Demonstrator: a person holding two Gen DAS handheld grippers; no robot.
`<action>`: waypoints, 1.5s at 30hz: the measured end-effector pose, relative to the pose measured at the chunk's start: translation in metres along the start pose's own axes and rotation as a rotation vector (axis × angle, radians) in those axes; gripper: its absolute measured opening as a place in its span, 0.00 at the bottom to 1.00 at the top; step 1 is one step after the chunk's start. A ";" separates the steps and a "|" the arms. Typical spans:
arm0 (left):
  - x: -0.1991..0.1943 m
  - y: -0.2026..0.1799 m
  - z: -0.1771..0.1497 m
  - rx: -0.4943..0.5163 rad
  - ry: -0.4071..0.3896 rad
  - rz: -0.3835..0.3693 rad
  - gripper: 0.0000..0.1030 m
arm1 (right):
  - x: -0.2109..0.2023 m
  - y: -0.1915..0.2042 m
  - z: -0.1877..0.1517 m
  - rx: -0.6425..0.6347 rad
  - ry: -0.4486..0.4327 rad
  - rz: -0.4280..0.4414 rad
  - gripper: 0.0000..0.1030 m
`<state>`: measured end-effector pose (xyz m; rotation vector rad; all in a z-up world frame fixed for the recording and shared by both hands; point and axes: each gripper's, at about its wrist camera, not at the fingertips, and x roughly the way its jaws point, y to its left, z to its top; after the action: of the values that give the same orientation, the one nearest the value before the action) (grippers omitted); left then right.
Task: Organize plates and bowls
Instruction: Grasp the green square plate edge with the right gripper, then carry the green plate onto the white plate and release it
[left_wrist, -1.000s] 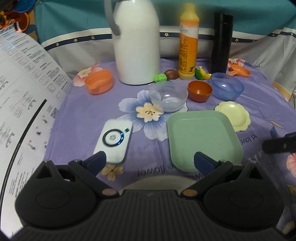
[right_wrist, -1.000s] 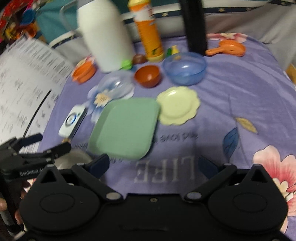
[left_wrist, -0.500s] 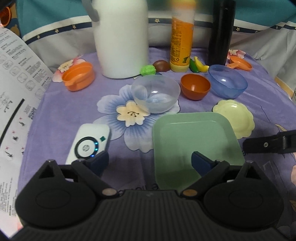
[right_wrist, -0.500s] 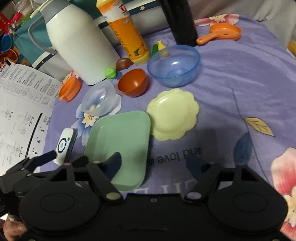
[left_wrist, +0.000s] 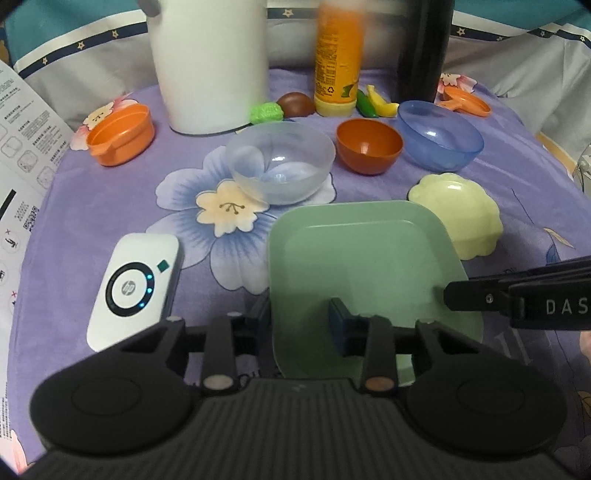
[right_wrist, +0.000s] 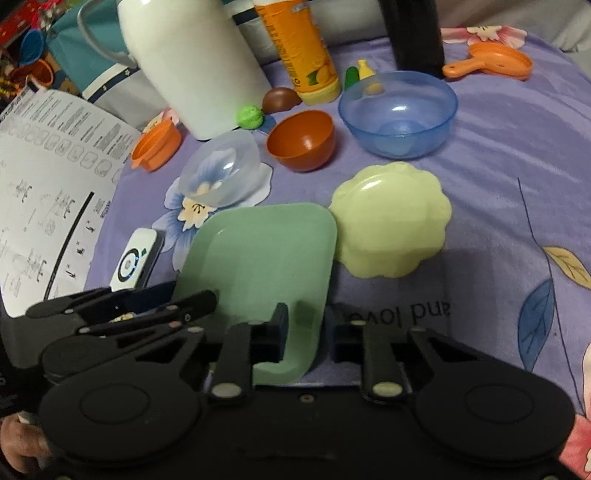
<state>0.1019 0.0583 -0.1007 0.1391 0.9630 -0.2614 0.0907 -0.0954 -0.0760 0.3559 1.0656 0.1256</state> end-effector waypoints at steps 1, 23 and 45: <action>0.000 0.001 0.000 -0.001 0.001 -0.004 0.33 | 0.000 0.000 0.000 -0.009 -0.002 -0.008 0.14; 0.002 -0.008 0.005 0.018 -0.009 0.040 0.36 | 0.012 0.007 0.000 -0.051 -0.013 -0.057 0.18; -0.099 0.005 -0.026 -0.011 -0.050 0.056 0.35 | -0.061 0.058 -0.030 -0.118 -0.020 -0.053 0.18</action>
<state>0.0293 0.0849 -0.0339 0.1483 0.9097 -0.2069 0.0396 -0.0508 -0.0183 0.2222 1.0425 0.1370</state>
